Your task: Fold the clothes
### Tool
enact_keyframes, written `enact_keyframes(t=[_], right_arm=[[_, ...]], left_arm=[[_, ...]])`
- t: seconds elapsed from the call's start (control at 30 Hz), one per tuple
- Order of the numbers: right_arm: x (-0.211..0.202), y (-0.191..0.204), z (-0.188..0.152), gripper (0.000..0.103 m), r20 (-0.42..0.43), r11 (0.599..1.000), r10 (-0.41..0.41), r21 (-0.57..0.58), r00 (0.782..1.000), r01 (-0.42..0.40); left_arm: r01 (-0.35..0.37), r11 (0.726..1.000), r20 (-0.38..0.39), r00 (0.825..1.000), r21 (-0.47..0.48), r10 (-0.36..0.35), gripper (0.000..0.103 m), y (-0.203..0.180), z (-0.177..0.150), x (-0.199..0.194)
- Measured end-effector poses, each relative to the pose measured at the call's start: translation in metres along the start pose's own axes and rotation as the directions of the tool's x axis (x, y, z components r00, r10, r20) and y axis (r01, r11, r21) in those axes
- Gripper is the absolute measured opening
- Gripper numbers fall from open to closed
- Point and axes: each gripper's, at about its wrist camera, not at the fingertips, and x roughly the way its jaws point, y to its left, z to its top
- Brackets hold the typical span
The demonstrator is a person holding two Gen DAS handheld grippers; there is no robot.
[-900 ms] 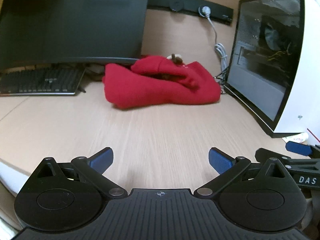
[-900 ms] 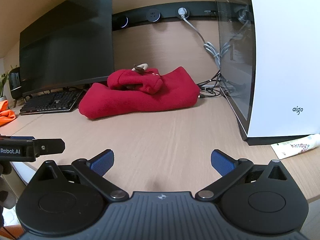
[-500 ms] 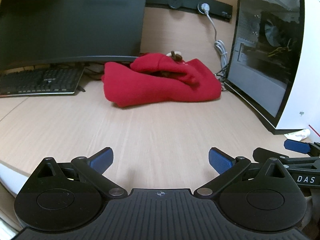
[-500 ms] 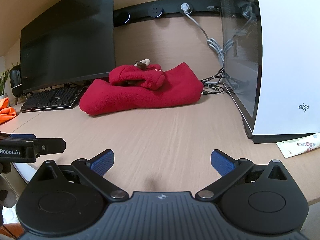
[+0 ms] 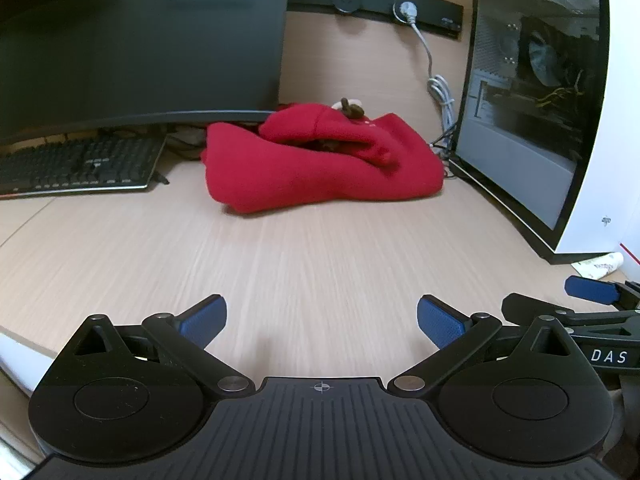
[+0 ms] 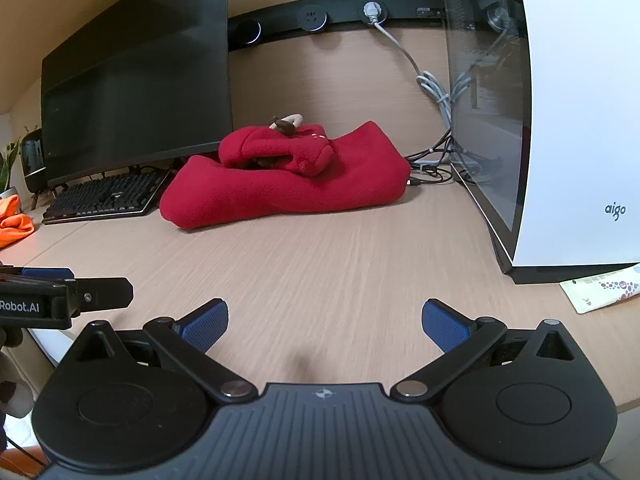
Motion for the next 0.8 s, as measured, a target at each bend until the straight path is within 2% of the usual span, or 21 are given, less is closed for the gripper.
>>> enact_keyframes(t=[0.8], right_arm=[[0.0002, -0.0037, 0.0020, 0.103, -0.006, 1.000, -0.010, 0.003, 1.000, 0.010]], left_arm=[[0.022, 1.000, -0.018, 1.000, -0.012, -0.022, 0.103, 0.0031, 0.0002, 0.0048]])
